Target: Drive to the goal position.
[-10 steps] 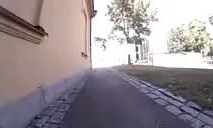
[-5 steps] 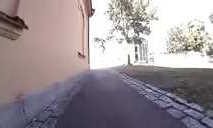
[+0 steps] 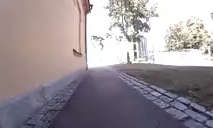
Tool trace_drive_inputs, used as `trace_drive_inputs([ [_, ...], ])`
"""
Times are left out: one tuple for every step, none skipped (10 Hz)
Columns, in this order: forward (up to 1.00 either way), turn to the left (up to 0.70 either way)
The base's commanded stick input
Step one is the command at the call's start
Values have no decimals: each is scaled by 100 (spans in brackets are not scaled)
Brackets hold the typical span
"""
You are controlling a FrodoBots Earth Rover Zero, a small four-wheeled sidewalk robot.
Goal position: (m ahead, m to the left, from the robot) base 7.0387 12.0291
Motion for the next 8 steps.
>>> trace_drive_inputs([
  [70,0],
  [70,0],
  [70,0],
  [70,0],
  [70,0],
  [70,0],
  [70,0],
  [70,0],
])
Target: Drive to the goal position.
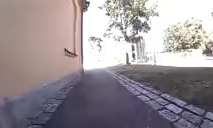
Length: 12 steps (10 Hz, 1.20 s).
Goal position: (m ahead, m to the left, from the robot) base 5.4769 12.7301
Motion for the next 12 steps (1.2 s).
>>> trace_drive_inputs([
  [70,0],
  [70,0],
  [70,0],
  [70,0],
  [70,0],
  [70,0],
  [70,0],
  [70,0],
  [70,0],
  [70,0],
  [70,0],
  [70,0],
])
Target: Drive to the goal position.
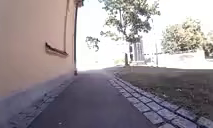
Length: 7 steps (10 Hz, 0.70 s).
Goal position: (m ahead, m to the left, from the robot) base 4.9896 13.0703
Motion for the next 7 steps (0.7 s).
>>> trace_drive_inputs([
  [70,0],
  [70,0],
  [70,0],
  [70,0],
  [70,9],
  [70,35],
  [70,28],
])
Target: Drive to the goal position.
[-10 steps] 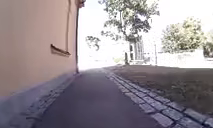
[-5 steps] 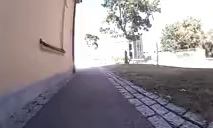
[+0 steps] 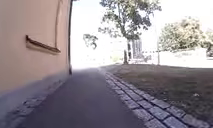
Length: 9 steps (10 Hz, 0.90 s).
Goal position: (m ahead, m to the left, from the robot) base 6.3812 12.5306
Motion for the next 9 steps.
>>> trace_drive_inputs([
  [70,0],
  [70,0],
  [70,0],
  [70,0],
  [70,0],
  [70,0],
  [70,0],
  [70,0],
  [70,0],
])
